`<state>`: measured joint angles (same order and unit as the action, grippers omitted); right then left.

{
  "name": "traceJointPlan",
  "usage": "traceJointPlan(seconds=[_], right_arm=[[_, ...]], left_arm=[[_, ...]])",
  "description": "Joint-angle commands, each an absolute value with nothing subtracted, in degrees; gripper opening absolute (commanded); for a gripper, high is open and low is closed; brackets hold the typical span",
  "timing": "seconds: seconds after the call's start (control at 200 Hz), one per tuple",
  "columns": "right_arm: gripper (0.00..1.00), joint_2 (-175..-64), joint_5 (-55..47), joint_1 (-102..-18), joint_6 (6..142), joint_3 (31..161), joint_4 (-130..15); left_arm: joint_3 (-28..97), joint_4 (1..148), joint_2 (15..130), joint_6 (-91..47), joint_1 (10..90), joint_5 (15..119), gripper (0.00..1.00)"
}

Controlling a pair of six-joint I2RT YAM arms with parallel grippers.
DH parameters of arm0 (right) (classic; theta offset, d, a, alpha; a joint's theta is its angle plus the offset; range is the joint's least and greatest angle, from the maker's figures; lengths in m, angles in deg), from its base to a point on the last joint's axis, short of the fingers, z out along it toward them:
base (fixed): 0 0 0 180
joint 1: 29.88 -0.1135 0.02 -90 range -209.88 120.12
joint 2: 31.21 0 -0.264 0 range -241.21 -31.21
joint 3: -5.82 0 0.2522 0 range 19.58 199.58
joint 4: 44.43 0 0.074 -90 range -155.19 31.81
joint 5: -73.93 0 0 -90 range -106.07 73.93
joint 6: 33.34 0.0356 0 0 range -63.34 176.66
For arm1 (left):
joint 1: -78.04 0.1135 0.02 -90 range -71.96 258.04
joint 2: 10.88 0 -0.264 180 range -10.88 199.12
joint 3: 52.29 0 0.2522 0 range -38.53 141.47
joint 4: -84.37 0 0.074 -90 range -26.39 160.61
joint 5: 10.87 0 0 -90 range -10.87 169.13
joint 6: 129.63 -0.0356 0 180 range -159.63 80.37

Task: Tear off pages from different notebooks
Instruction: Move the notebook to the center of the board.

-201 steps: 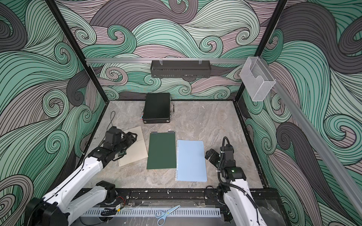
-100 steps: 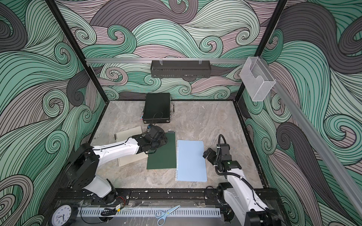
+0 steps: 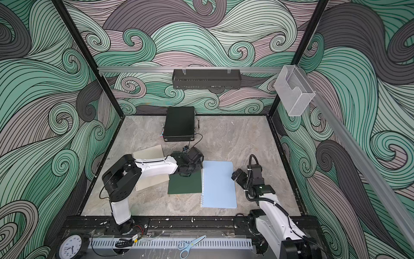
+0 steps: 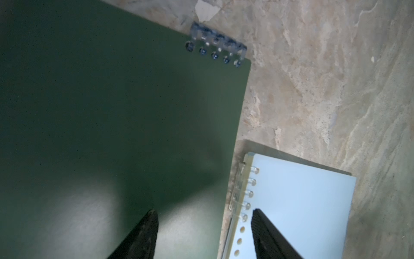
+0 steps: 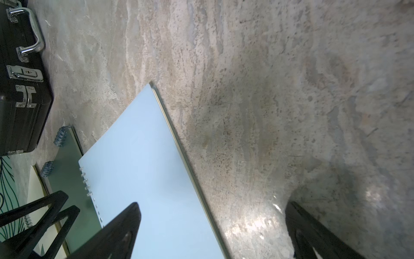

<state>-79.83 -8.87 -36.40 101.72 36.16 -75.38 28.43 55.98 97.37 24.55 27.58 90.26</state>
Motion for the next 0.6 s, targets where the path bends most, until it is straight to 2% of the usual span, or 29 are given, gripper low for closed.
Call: traceJointPlan(seconds=[0.0,0.59], right_arm=[[0.99,-80.1,-10.5,-36.7,102.4,35.4,-75.8],[0.99,-85.2,-8.6,-37.4,106.1,34.5,-69.8]], left_arm=[[31.7,52.9,100.2,24.8,27.1,89.3,0.65],[39.9,54.0,110.1,22.1,26.3,81.1,0.63]])
